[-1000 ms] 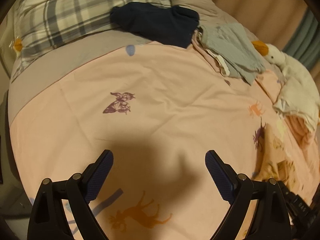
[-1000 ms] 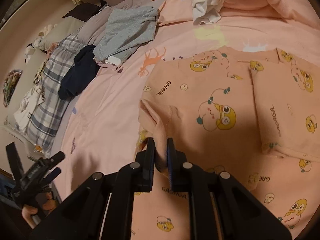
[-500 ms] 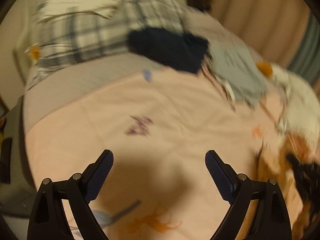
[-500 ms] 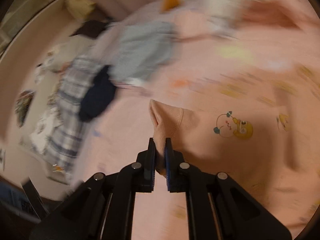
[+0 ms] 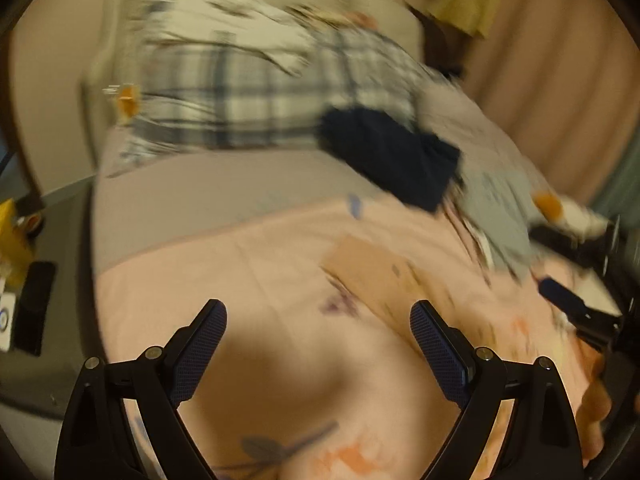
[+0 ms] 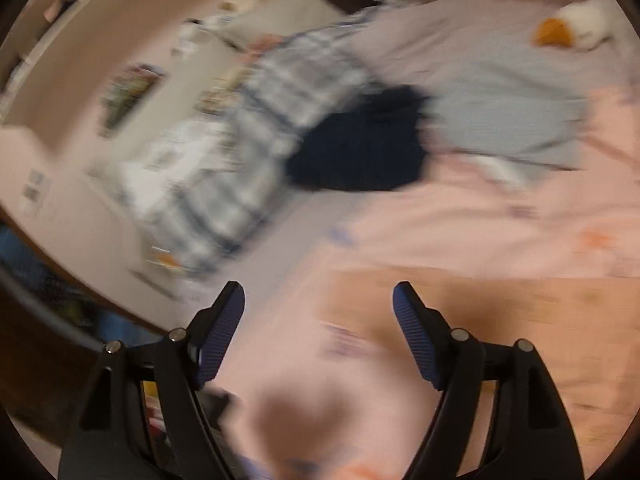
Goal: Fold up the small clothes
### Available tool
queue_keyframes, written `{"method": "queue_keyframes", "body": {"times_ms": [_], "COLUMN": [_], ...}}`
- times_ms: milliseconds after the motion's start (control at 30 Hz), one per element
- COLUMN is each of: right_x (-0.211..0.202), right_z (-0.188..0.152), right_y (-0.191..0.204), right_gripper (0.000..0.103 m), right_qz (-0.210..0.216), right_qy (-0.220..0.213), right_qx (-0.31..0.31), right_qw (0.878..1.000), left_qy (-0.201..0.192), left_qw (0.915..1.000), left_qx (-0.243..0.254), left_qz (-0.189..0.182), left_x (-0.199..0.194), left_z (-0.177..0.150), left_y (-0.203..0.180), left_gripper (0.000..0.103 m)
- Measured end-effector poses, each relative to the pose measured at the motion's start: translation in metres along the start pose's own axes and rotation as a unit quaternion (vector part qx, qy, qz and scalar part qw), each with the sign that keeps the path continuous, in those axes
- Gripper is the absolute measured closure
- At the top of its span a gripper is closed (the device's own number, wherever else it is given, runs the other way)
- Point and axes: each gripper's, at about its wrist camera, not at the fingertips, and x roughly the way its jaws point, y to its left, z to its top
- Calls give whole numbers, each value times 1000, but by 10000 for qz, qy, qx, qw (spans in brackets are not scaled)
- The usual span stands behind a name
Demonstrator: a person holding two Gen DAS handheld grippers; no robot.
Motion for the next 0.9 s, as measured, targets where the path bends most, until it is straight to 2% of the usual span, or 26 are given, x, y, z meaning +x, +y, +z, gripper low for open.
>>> {"method": "queue_keyframes", "body": {"times_ms": [33, 67, 167, 267, 333, 400, 467, 500, 533, 567, 600, 633, 667, 767, 833, 900], "right_x": [-9, -16, -38, -49, -54, -55, -53, -53, -52, -49, -47, -51, -56, -64, -62, -57], "right_z": [-7, -16, -50, -74, -87, -96, -100, -102, -104, -107, -109, -110, -111, -101, -87, -72], "right_y": [-16, -35, -99, -162, -196, -214, -220, -222, -226, -231, -236, -239, -242, -247, -238, -223], "right_gripper": [26, 26, 25, 26, 26, 28, 34, 36, 41, 54, 60, 74, 93, 94, 94, 94], "right_qz": [-346, -871, -2173, -2652, -2699, -2708, -3347, -3497, -3557, -3534, -3511, -3470, -3401, -2809, -2201, -1904], "right_qy": [50, 143, 496, 741, 668, 619, 541, 525, 566, 673, 689, 532, 415, -17, -216, -463], "right_qx": [-71, -102, 90, 902, 1533, 1720, 1552, 1465, 1379, 1396, 1441, 1468, 1507, 1927, 1971, 1957], "right_qw": [9994, 9960, 9748, 9571, 9483, 9451, 9279, 9238, 9226, 9225, 9226, 9248, 9273, 9402, 9551, 9609], "left_qy": [148, 217, 249, 174, 109, 96, 146, 181, 210, 229, 255, 280, 298, 285, 239, 196], "left_qw": [9997, 9992, 9985, 9979, 9979, 9979, 9977, 9975, 9973, 9971, 9969, 9967, 9965, 9965, 9964, 9960], "left_qx": [132, 201, 404, 568, 579, 591, 631, 663, 697, 718, 741, 762, 776, 782, 813, 872], "left_qz": [-172, -275, -288, -241, -261, -263, -209, -167, -134, -110, -92, -86, -85, -75, -41, 39], "left_x": [3, 4, 4, 1, -2, -1, 3, 6, 8, 9, 10, 11, 11, 11, 11, 11], "left_z": [-5, -8, -16, -20, -22, -22, -23, -23, -24, -26, -28, -29, -31, -32, -33, -34], "left_y": [-9, -13, -25, -31, -32, -32, -34, -35, -36, -37, -37, -38, -39, -39, -40, -43], "left_gripper": [9, 9, 9, 9, 9, 9, 9, 9, 9, 9, 9, 9, 9, 9, 9, 9]}}
